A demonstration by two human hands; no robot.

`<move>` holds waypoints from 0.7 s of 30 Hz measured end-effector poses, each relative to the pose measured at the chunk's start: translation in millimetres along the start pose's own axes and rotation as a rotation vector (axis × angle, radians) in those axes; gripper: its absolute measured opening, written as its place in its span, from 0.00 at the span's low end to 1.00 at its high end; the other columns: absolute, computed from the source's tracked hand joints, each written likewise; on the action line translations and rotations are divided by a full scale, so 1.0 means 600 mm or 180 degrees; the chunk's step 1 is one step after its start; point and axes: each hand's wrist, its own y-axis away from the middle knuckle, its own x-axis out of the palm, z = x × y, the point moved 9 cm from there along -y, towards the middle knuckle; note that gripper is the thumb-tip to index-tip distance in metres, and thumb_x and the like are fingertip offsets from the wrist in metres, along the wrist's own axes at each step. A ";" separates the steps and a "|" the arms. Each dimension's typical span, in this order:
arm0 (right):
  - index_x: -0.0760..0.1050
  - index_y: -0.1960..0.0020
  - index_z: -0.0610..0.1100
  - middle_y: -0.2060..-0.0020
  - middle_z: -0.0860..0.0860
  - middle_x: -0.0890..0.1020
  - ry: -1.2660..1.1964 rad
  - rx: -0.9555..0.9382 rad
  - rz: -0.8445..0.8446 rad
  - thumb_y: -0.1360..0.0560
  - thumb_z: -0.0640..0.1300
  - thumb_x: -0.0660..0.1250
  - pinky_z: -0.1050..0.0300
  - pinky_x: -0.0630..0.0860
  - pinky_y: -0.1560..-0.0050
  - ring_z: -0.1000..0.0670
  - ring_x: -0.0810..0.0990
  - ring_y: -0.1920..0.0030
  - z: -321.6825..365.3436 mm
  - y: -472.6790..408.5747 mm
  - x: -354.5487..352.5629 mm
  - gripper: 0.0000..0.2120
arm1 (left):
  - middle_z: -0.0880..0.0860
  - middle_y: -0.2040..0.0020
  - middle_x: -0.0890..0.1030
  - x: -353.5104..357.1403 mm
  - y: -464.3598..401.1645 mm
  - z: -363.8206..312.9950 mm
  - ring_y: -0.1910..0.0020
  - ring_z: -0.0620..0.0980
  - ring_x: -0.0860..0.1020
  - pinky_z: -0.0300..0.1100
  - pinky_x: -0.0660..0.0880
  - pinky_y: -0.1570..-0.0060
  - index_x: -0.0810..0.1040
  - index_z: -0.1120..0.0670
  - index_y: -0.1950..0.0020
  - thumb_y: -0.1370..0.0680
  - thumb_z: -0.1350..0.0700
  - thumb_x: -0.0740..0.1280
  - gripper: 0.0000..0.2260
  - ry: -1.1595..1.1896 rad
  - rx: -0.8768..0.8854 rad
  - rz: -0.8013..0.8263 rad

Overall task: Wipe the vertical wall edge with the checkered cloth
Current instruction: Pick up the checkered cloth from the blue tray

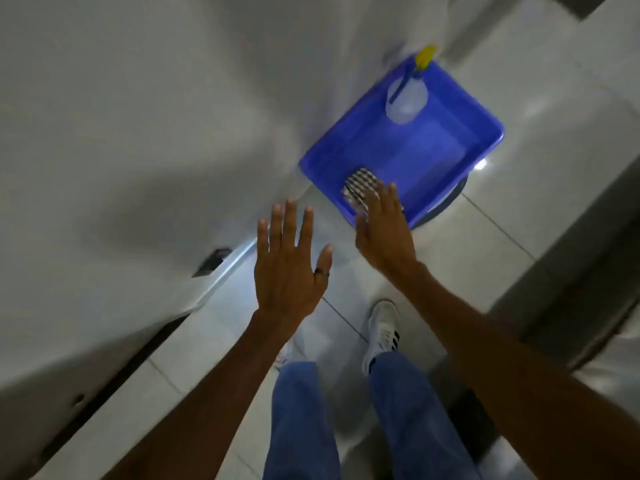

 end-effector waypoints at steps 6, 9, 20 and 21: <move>0.67 0.29 0.36 0.30 0.36 0.72 0.0304 0.0837 -0.0028 0.20 0.48 0.62 0.36 0.72 0.31 0.32 0.71 0.29 -0.183 -0.162 0.130 0.23 | 0.61 0.12 0.53 0.240 -0.047 0.008 0.13 0.62 0.51 0.63 0.53 0.15 0.59 0.55 0.12 0.13 0.38 0.54 0.33 0.0087 0.0366 0.0189; 0.73 0.36 0.39 0.36 0.37 0.79 0.0259 0.1167 0.0058 0.25 0.51 0.67 0.41 0.74 0.36 0.34 0.78 0.35 -0.222 -0.203 0.153 0.23 | 0.61 0.12 0.52 0.292 -0.047 0.027 0.13 0.63 0.49 0.63 0.51 0.14 0.57 0.54 0.12 0.12 0.38 0.56 0.33 0.0034 0.0594 0.0186; 0.81 0.44 0.47 0.48 0.50 0.87 -0.3666 0.1103 -0.0148 0.26 0.41 0.75 0.56 0.85 0.46 0.49 0.87 0.47 -0.055 -0.026 0.188 0.11 | 0.61 0.12 0.50 0.245 -0.031 0.113 0.13 0.63 0.48 0.65 0.49 0.15 0.55 0.55 0.11 0.13 0.40 0.58 0.34 -0.0773 0.0960 0.0287; 0.81 0.43 0.49 0.48 0.50 0.87 -0.3816 0.1187 -0.0128 0.25 0.40 0.73 0.56 0.85 0.46 0.49 0.87 0.47 -0.048 -0.002 0.218 0.12 | 0.61 0.12 0.48 0.253 -0.028 0.126 0.13 0.63 0.47 0.64 0.45 0.15 0.53 0.55 0.11 0.13 0.40 0.60 0.36 -0.0925 0.1006 0.0320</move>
